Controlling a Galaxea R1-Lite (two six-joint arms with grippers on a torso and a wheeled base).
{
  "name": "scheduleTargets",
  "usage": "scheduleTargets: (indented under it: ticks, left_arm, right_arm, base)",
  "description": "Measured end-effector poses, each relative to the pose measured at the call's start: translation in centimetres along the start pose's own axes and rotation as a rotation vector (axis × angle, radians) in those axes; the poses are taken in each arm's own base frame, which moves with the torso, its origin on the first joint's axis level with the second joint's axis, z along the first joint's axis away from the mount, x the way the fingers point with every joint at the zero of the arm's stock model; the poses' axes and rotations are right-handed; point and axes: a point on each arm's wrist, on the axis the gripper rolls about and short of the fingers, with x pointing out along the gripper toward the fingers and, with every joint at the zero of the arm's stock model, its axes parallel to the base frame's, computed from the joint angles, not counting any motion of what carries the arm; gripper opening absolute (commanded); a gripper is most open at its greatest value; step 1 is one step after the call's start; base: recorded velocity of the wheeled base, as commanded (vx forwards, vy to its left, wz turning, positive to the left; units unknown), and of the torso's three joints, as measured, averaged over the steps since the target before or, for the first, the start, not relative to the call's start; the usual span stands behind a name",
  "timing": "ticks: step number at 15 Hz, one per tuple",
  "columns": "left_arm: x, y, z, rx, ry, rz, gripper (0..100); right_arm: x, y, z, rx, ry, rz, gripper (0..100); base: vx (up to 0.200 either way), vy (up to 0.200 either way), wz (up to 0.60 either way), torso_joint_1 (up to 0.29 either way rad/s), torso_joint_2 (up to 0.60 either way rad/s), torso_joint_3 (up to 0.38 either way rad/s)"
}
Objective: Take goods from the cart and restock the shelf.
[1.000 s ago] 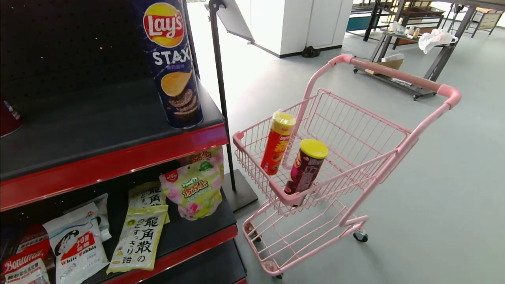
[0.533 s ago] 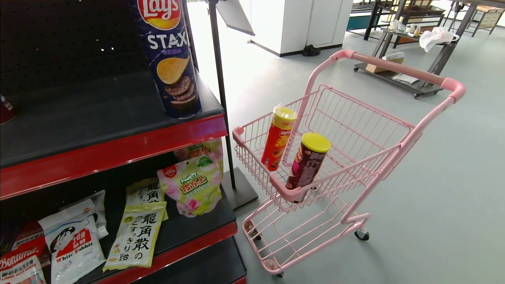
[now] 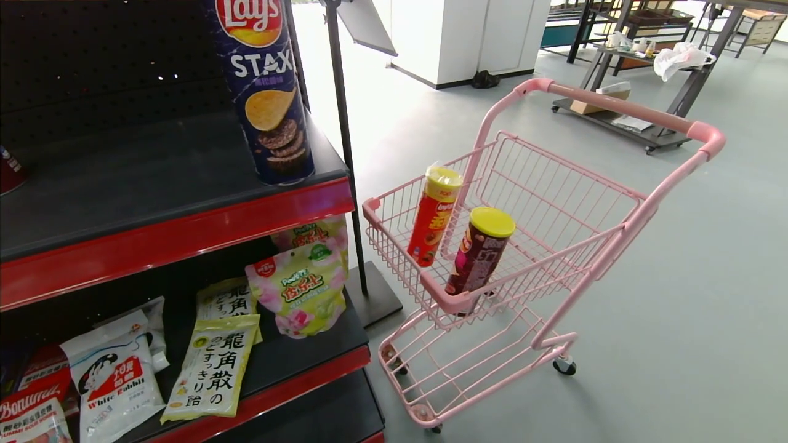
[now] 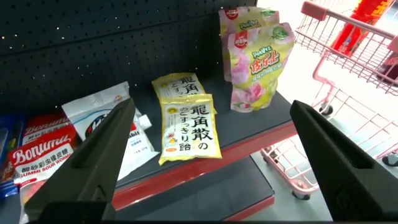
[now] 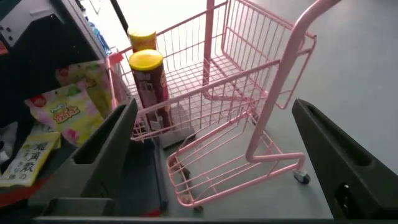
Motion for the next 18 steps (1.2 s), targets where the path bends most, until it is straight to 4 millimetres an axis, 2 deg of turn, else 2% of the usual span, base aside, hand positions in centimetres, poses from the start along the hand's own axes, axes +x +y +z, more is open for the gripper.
scheduleTargets:
  ticks: [1, 3, 5, 7, 9, 11, 15, 18]
  left_arm:
    - [0.0, 0.0, 0.0, 0.0, 0.0, 0.0, 100]
    - [0.0, 0.0, 0.0, 0.0, 0.0, 0.0, 100]
    - [0.0, 0.0, 0.0, 0.0, 0.0, 0.0, 100]
    - [0.0, 0.0, 0.0, 0.0, 0.0, 0.0, 100]
    - [0.0, 0.0, 0.0, 0.0, 0.0, 0.0, 100]
    - [0.0, 0.0, 0.0, 0.0, 0.0, 0.0, 100]
    - [0.0, 0.0, 0.0, 0.0, 0.0, 0.0, 100]
    - [0.0, 0.0, 0.0, 0.0, -0.001, 0.0, 100]
  right_arm:
    - [3.4, -0.1, 1.2, 0.023, 0.047, 0.022, 100]
    - [10.1, -0.2, 1.7, 0.06, 0.148, 0.06, 100]
    - [16.5, 0.0, 0.4, 0.099, 0.24, 0.106, 100]
    - [21.0, 1.4, -1.2, 0.13, 0.295, 0.187, 100]
    - [23.3, 2.9, -3.2, 0.134, 0.375, 0.24, 100]
    - [24.7, 3.7, -4.5, 0.13, 0.419, 0.259, 100]
    - [26.7, 4.7, -5.3, 0.126, 0.439, 0.282, 100]
    - [27.0, 5.9, -5.8, 0.119, 0.459, 0.318, 100]
  base:
    - [0.0, 0.0, 0.0, 0.0, 0.0, 0.0]
    - [0.0, 0.0, 0.0, 0.0, 0.0, 0.0]
    - [0.0, 0.0, 0.0, 0.0, 0.0, 0.0]
    - [0.0, 0.0, 0.0, 0.0, 0.0, 0.0]
    - [0.0, 0.0, 0.0, 0.0, 0.0, 0.0]
    - [0.0, 0.0, 0.0, 0.0, 0.0, 0.0]
    - [0.0, 0.0, 0.0, 0.0, 0.0, 0.0]
    - [0.0, 0.0, 0.0, 0.0, 0.0, 0.0]
